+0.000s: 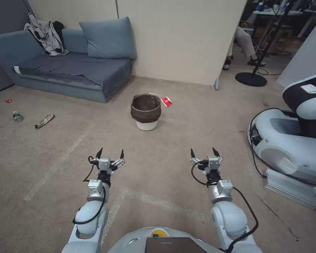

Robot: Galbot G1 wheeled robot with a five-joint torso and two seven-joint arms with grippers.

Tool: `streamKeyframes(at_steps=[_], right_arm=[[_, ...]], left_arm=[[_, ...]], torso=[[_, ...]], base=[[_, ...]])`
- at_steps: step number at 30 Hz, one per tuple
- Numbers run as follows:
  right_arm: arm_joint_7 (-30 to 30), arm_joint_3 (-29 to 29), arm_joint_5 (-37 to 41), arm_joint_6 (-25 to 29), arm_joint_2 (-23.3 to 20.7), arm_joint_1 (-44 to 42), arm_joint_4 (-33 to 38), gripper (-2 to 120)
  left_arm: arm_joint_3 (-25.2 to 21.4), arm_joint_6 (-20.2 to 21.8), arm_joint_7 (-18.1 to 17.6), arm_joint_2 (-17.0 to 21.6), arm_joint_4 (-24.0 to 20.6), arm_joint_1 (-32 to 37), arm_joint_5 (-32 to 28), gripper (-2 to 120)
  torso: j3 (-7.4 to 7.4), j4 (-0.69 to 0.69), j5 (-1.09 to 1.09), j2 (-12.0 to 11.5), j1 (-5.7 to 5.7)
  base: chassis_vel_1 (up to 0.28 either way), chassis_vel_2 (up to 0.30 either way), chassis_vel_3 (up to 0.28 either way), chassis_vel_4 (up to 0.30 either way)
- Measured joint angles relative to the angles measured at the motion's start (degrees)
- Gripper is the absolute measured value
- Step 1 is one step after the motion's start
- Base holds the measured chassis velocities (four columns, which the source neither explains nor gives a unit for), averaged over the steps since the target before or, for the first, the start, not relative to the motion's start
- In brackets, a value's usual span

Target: Pick up the trash bin, then pick up the garbage from the floor and place it into the trash bin.

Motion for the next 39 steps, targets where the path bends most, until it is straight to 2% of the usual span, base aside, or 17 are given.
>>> streamKeyframes(at_steps=[2, 7, 13, 17, 18, 20, 22, 39], right_arm=[[-0.08, 0.91, 0.09, -1.61, 0.25, -1.99, 4.94, 100], [-0.13, 1.34, 0.3, -2.53, 0.43, -3.37, 8.38, 100], [-0.13, 2.64, 1.98, -4.86, 1.15, -7.01, 17.39, 100], [0.1, 2.79, 2.57, -5.42, 1.31, -7.56, 18.62, 100], [0.1, 2.79, 2.57, -5.42, 1.31, -7.56, 18.62, 100], [0.15, 2.71, 2.61, -5.51, 1.32, -7.57, 18.62, 100], [0.15, 2.67, 2.61, -5.52, 1.28, -7.58, 18.53, 100], [0.11, 2.61, 2.66, -5.44, 1.25, -7.9, 17.52, 100]], left_arm=[[0.37, 0.56, -0.29, -0.03, -3.0, 1.51, -0.78, 100], [0.58, 1.06, -0.52, -0.05, -5.95, 2.94, -1.39, 100], [1.34, 2.69, -1.09, -0.2, -14.03, 6.91, -3.33, 100], [2.03, 4.31, -1.6, -0.34, -21.51, 10.59, -5.16, 100], [2.03, 4.31, -1.6, -0.34, -21.51, 10.59, -5.16, 100], [2.49, 5.17, -1.9, -0.42, -25.71, 12.75, -6.18, 100], [2.73, 5.61, -2.05, -0.44, -27.33, 14.31, -7.07, 100], [3.07, 5.06, -2.15, -0.36, -27.42, 15.24, -6.21, 100]], torso=[[0.0, 0.01, -0.03, 0.0, 0.0], [0.01, 0.04, -0.02, 0.0, 0.0], [0.0, 0.01, -0.03, 0.0, 0.0], [0.0, 0.02, -0.02, 0.0, 0.01], [0.0, 0.02, -0.02, 0.0, 0.01], [0.0, 0.02, -0.02, 0.0, 0.0], [0.0, 0.03, 0.01, 0.0, 0.0], [0.0, 0.02, -0.02, 0.0, 0.0]], base=[[0.0, 0.0, 0.0, 0.0], [0.0, 0.0, 0.0, 0.0], [0.0, 0.0, 0.0, 0.0], [0.0, 0.0, 0.0, 0.0], [0.0, 0.0, 0.0, 0.0], [0.0, 0.0, 0.0, 0.0], [0.0, 0.0, 0.0, 0.0], [0.0, 0.0, 0.0, 0.0]])
